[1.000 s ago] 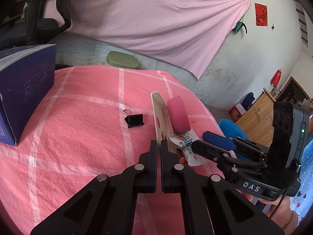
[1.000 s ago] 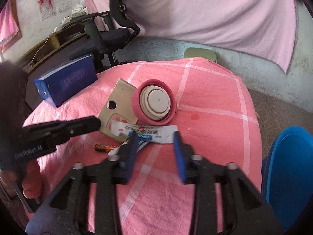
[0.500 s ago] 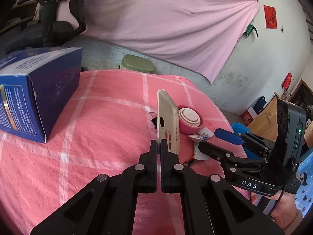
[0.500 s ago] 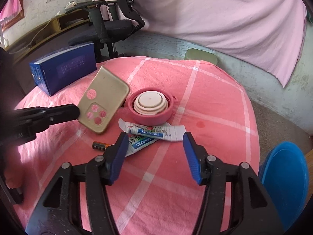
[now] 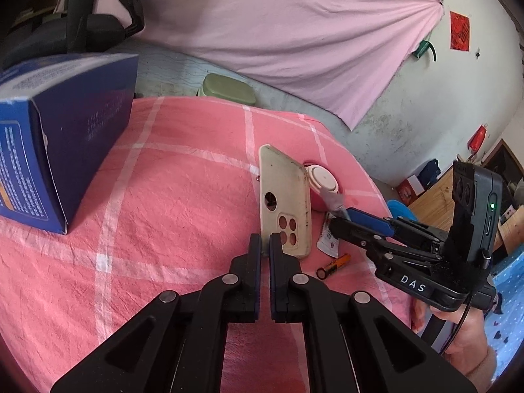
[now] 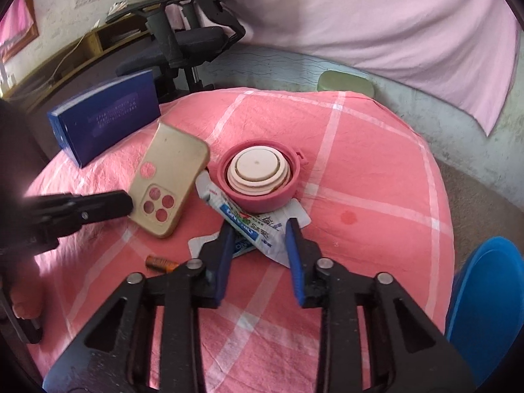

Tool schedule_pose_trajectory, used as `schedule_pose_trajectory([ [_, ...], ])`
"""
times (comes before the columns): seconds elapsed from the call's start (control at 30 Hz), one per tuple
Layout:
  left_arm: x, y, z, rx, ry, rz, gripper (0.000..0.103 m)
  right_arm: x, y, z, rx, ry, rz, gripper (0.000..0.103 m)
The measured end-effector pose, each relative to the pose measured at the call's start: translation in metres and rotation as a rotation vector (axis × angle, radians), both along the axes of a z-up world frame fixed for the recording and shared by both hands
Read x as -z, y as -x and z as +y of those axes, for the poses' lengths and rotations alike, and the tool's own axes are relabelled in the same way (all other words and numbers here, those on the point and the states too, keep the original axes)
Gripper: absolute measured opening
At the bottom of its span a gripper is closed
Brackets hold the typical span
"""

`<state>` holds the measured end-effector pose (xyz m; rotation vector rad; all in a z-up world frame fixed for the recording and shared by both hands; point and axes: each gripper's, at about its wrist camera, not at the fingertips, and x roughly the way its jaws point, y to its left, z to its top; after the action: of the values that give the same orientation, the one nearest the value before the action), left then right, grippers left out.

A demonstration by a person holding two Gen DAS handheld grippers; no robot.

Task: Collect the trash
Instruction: 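Grasp the beige phone case with the left tool while the right tool grasps the toothpaste tube, then lift both items and carry them over the blue bucket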

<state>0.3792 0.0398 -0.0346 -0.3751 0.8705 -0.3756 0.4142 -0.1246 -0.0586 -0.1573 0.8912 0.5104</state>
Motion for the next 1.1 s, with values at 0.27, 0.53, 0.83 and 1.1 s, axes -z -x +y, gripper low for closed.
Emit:
schedule_pose_trajectory([
  [0.27, 0.002, -0.006, 0.001, 0.031, 0.05, 0.028, 0.015, -0.005, 0.006, -0.01, 0.029, -0.051, -0.012, 0.028],
  [0.53, -0.001, -0.018, -0.004, 0.034, 0.088, 0.032, 0.023, -0.011, 0.02, -0.007, 0.026, -0.051, -0.057, 0.028],
  [0.83, -0.007, -0.005, -0.021, 0.022, 0.005, -0.036, 0.003, -0.022, 0.032, -0.017, 0.059, -0.081, -0.135, 0.028],
  [1.1, -0.031, 0.029, -0.058, 0.041, -0.135, -0.236, 0.0, -0.026, 0.038, -0.025, 0.087, -0.111, -0.167, 0.027],
])
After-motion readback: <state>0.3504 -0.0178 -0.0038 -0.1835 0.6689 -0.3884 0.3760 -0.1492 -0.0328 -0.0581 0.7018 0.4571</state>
